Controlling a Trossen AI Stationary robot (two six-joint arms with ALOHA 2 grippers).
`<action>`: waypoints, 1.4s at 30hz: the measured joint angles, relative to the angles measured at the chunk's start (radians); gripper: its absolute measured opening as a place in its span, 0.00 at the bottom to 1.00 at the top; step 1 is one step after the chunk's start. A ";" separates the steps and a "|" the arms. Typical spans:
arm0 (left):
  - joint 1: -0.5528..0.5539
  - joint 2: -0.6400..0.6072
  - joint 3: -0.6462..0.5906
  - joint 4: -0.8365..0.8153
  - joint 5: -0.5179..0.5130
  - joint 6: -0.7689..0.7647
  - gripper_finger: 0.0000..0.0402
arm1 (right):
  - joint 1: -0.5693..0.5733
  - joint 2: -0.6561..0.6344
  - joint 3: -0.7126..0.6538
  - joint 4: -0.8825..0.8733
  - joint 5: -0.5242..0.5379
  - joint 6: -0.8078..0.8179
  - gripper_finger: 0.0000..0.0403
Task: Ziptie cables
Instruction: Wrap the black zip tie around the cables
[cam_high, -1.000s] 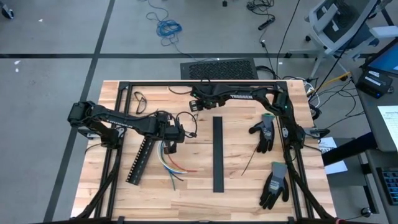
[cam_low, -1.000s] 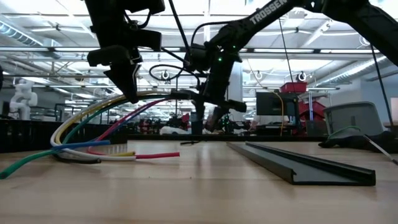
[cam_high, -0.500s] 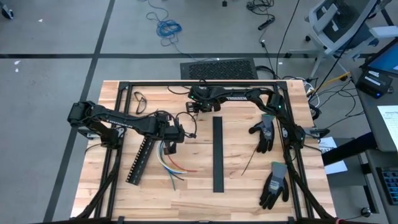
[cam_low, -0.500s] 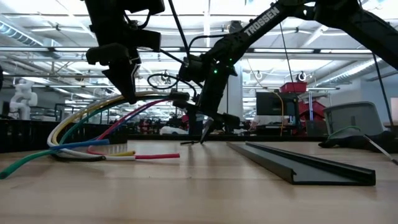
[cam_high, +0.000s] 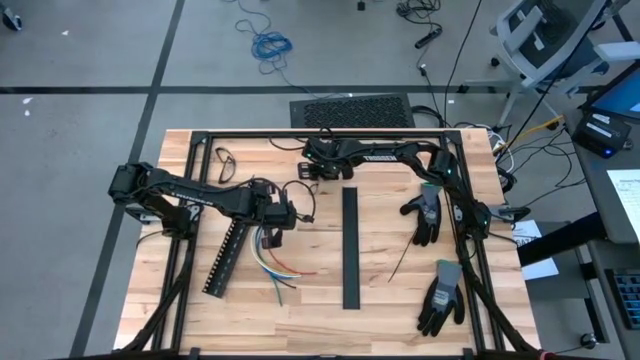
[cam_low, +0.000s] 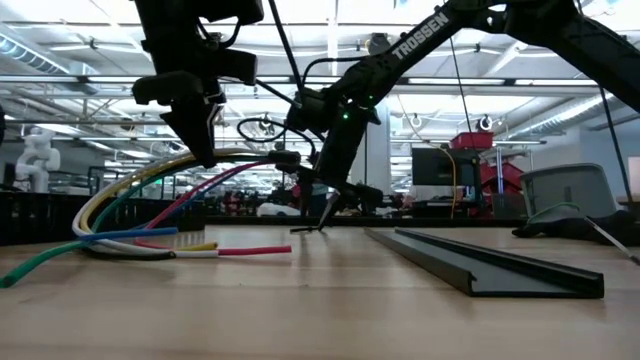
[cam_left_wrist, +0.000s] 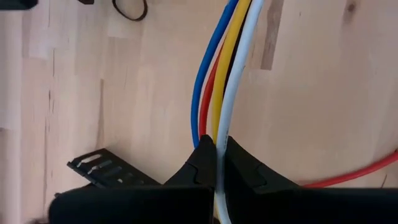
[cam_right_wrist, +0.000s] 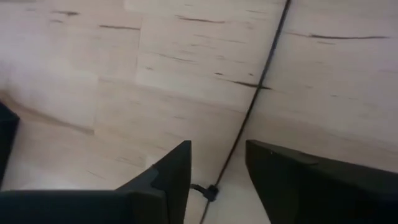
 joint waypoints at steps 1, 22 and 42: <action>0.000 0.000 0.000 0.000 0.000 0.005 0.04 | 0.000 0.001 0.000 -0.011 0.006 -0.007 0.31; 0.000 0.000 0.000 0.017 -0.028 0.054 0.04 | 0.031 -0.075 -0.012 -0.102 -0.008 -0.222 0.00; 0.012 -0.151 -0.021 0.237 -0.110 0.131 0.02 | 0.084 -0.741 -0.394 -0.040 0.056 -0.281 0.00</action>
